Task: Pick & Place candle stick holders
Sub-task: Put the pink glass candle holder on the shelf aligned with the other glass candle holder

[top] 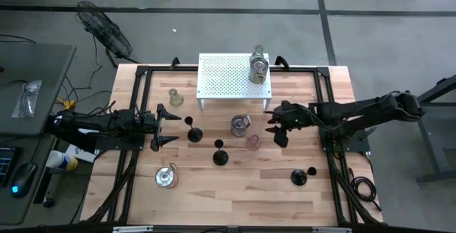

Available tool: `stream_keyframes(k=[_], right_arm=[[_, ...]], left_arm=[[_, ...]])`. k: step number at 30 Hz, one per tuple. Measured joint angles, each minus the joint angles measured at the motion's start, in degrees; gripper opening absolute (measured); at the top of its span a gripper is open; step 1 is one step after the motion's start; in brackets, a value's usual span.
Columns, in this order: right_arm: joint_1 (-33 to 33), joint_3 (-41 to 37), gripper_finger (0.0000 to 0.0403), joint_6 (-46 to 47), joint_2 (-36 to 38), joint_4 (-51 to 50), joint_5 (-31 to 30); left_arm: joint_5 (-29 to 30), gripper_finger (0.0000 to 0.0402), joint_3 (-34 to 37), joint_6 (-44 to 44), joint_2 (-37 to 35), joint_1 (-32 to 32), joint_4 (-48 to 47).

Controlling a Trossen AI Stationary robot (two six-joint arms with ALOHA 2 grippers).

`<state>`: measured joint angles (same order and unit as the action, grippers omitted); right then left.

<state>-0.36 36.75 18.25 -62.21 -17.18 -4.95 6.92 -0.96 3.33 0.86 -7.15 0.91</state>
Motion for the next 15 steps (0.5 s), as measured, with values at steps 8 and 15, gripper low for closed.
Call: stream_keyframes(k=[8, 15], right_arm=[[0.0, 11.7, 0.0150, 5.1, -9.1, -10.2, 1.1], [-2.2, 23.7, 0.0150, 20.2, -20.4, -24.6, 4.3]], left_arm=[[0.0, 0.0372, 0.0, 0.0, 0.0, 0.0, 0.0], [0.0, 0.0372, 0.0, 0.0, 0.0, 0.0, 0.0]])
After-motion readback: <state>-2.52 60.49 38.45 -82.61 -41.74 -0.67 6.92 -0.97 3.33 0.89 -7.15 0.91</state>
